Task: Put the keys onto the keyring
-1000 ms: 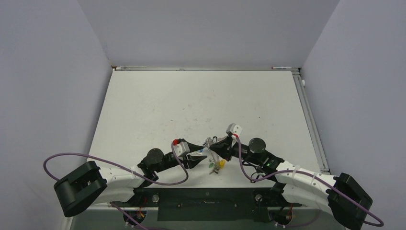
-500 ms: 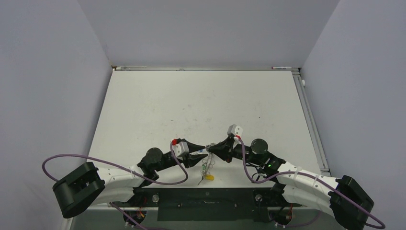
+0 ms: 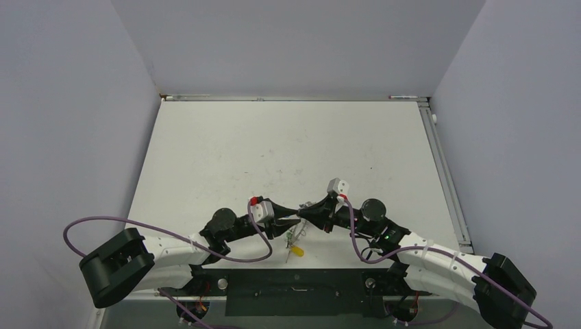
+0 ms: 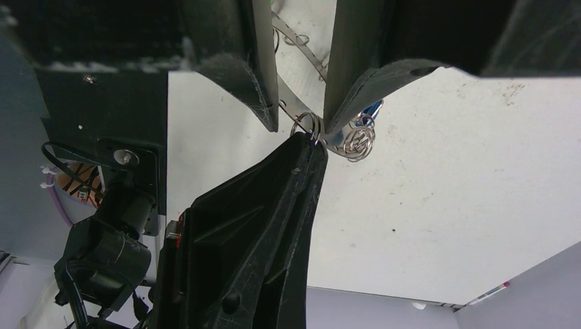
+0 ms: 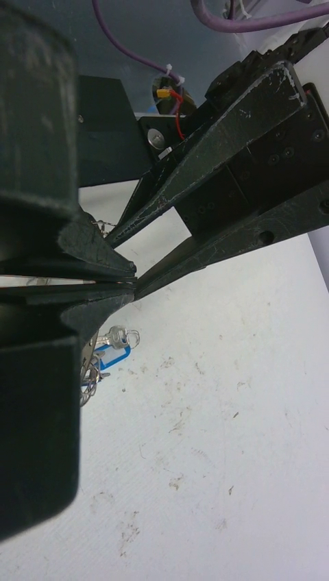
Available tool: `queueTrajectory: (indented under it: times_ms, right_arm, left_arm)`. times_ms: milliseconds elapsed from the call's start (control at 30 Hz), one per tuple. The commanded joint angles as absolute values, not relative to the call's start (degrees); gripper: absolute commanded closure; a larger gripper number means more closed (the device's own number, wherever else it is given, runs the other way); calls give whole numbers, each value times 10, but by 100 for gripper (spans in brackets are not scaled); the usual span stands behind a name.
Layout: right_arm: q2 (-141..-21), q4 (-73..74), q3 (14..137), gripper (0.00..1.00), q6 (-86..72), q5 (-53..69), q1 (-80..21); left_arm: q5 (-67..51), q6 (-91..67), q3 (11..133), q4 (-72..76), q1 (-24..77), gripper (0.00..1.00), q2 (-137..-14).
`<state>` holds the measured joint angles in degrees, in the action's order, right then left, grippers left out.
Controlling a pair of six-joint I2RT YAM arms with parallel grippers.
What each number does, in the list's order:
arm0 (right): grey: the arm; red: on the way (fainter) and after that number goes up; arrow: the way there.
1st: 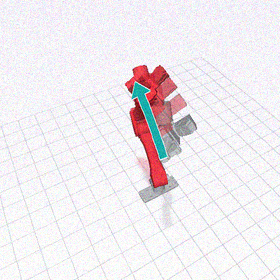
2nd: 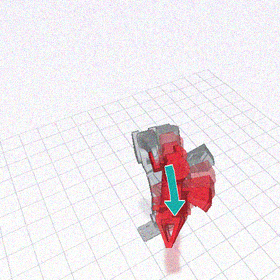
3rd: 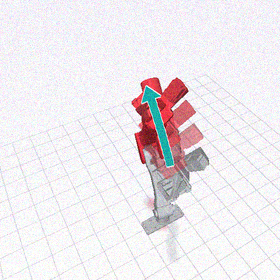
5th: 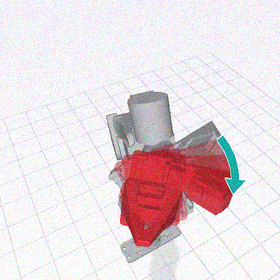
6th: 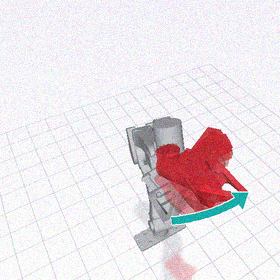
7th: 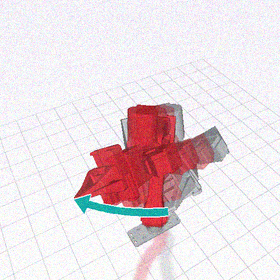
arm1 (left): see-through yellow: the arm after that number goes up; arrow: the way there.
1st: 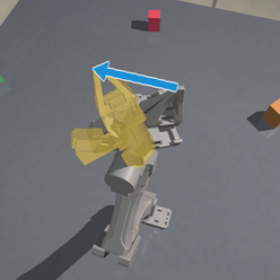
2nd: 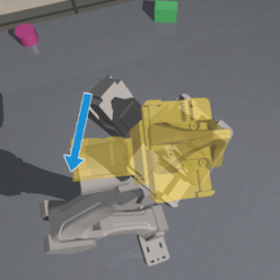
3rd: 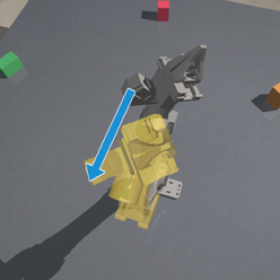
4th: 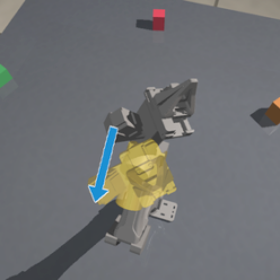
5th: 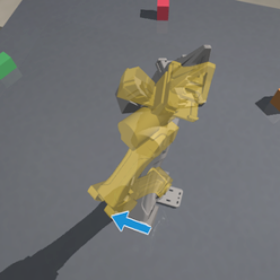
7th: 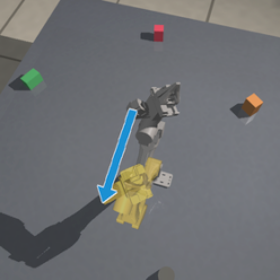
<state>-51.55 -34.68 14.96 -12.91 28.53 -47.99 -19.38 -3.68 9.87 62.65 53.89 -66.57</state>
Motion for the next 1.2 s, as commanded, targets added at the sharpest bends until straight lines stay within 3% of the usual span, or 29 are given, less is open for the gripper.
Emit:
queueTrajectory:
  times_ms: [0, 333, 600, 800, 1167]
  right_arm:
    - [-498, -410, 172, 95, -134, 307, -477]
    - [-508, -454, 163, 95, -155, 346, -477]
    - [-511, -466, 160, 95, -163, 356, -476]
    - [-507, -453, 163, 95, -156, 355, -477]
    - [-500, -444, 171, 95, -154, 361, -473]
  left_arm:
    - [-208, -37, 120, 642, 534, 74, -668]
    - [-220, -39, 120, 649, 535, 100, -672]
    - [-231, -50, 117, 667, 534, 100, -667]
    - [-230, -50, 106, 645, 534, 72, -626]
    - [-183, -72, 86, 516, 538, 73, -482]
